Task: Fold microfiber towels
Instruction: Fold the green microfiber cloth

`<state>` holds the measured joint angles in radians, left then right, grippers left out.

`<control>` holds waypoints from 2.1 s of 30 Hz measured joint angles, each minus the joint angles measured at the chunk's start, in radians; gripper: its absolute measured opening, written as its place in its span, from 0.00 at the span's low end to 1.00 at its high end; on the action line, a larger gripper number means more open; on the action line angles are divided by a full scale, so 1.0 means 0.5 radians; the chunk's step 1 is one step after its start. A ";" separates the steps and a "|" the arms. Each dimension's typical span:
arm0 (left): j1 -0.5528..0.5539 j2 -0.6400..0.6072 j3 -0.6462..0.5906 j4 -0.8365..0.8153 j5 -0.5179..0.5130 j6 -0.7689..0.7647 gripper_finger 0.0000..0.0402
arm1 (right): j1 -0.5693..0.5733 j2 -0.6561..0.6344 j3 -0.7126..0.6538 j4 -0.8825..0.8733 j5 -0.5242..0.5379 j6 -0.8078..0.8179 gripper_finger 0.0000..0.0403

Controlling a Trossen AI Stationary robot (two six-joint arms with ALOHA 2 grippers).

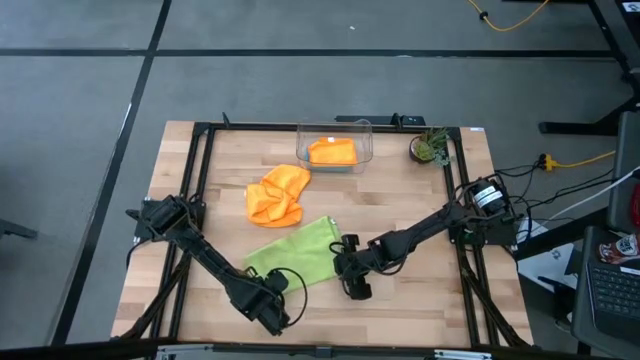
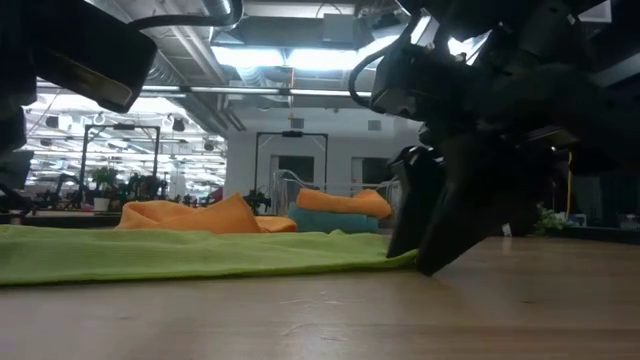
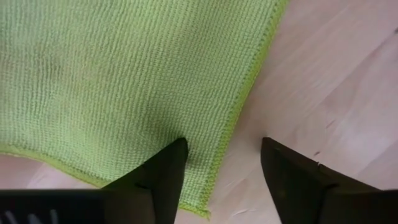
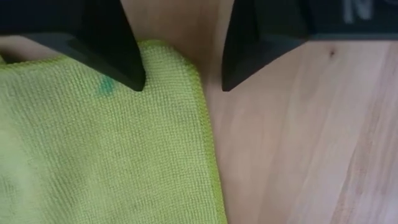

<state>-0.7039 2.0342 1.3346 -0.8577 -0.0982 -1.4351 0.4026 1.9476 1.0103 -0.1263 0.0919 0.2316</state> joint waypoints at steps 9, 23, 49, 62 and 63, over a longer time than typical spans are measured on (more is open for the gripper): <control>-0.004 0.000 -0.002 -0.004 -0.101 0.012 0.24 | 0.015 -0.001 0.000 -0.014 0.000 0.117 0.26; 0.040 -0.029 0.594 -0.469 -0.228 -0.048 0.00 | 0.022 -0.442 -0.030 -0.436 -0.199 0.382 0.01; 0.445 -0.050 1.731 -1.429 -1.103 0.678 0.00 | -0.095 -1.811 -0.014 -0.824 0.708 0.079 0.00; 0.767 -0.055 1.942 -1.427 -1.118 1.200 0.00 | -0.225 -1.809 0.419 -1.335 0.928 -0.132 0.00; 0.758 -0.054 1.923 -1.423 -1.045 1.199 0.00 | -0.221 -1.804 0.387 -1.418 0.899 -0.055 0.00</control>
<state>-0.3248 2.0071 2.2959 -1.5693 -0.6205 -0.8353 0.2923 1.0457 1.2037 -0.8351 0.5413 0.2040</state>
